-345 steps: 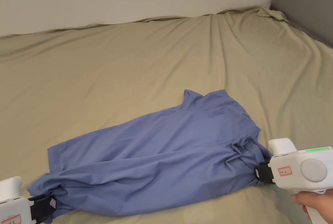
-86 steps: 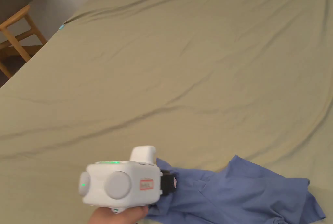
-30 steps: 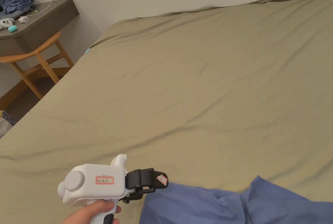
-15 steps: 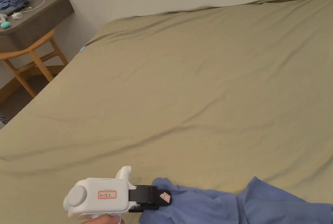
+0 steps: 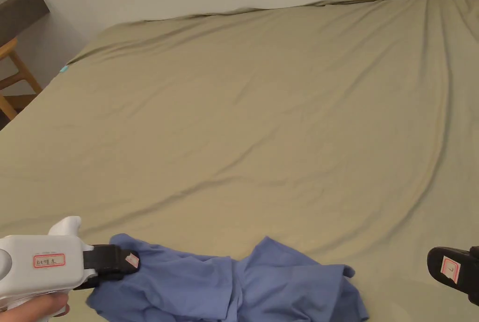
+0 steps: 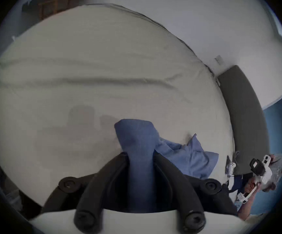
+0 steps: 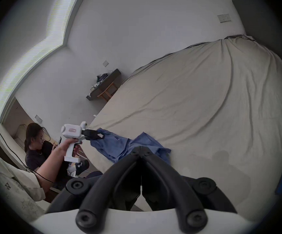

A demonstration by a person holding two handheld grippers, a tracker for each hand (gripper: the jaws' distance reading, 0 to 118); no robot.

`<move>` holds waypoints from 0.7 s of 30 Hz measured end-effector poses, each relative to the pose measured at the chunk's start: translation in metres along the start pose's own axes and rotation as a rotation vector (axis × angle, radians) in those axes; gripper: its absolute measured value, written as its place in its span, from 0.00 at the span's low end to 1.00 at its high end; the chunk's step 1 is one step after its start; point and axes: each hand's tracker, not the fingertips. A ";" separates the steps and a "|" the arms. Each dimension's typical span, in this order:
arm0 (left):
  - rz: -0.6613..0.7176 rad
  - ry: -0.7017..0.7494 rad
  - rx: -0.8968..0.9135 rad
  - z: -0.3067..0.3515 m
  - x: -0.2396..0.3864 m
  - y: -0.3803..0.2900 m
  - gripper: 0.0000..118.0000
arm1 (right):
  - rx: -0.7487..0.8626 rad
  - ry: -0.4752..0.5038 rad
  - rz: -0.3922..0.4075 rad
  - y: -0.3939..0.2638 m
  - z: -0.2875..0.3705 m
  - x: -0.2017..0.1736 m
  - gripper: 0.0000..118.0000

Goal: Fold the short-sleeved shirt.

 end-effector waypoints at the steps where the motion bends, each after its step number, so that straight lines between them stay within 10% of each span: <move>1: 0.000 -0.026 -0.002 0.005 0.016 -0.005 0.10 | -0.004 -0.005 0.003 -0.001 0.000 -0.001 0.02; 18: -0.354 -0.033 -0.136 -0.148 0.226 -0.111 0.10 | -0.130 -0.117 0.081 -0.014 -0.023 -0.006 0.02; 21: -0.295 -0.150 -0.064 -0.132 0.219 -0.108 0.35 | -0.134 -0.108 0.086 -0.017 -0.022 -0.004 0.02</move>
